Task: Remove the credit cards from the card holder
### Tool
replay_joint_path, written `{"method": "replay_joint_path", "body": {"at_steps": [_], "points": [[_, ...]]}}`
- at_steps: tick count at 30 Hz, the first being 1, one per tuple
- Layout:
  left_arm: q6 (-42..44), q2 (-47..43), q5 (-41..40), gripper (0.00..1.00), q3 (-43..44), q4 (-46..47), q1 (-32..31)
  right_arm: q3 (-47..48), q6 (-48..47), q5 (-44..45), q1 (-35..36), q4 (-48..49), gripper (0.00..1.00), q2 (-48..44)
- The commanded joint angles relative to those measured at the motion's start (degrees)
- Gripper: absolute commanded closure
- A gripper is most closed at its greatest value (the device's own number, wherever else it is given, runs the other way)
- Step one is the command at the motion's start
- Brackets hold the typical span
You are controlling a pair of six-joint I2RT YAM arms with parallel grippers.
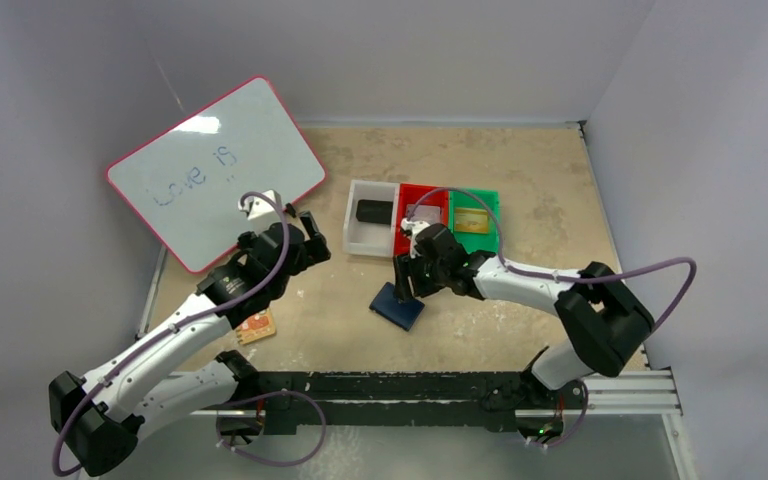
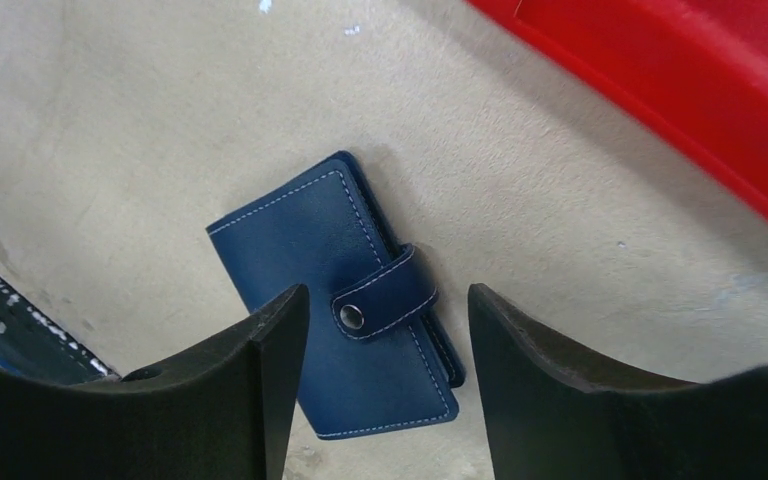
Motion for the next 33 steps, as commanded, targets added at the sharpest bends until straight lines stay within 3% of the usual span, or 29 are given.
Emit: {"method": "replay_joint_path", "body": {"at_steps": [1, 13, 21, 23, 33], "points": [[-1.0, -1.7, -0.2, 0.00, -0.4, 1.4, 0.0, 3.5, -1.3, 0.3, 1.7, 0.4, 0.40, 2.3], [-0.2, -0.7, 0.6, 0.00, 0.0, 1.6, -0.1, 3.8, 4.7, 8.0, 4.0, -2.9, 0.65, 1.4], [1.4, 1.8, 5.2, 0.00, -0.2, 3.5, -0.1, -0.5, 16.5, 10.0, 4.0, -0.9, 0.70, -1.7], [1.9, 3.0, 6.9, 0.00, -0.1, 3.9, -0.1, -2.2, 18.2, 10.0, 4.0, 0.2, 0.75, -2.9], [0.7, 6.4, 15.9, 0.02, -2.2, 10.3, -2.2, -6.2, 24.0, 9.0, 3.9, 3.1, 0.81, -7.8]]}}
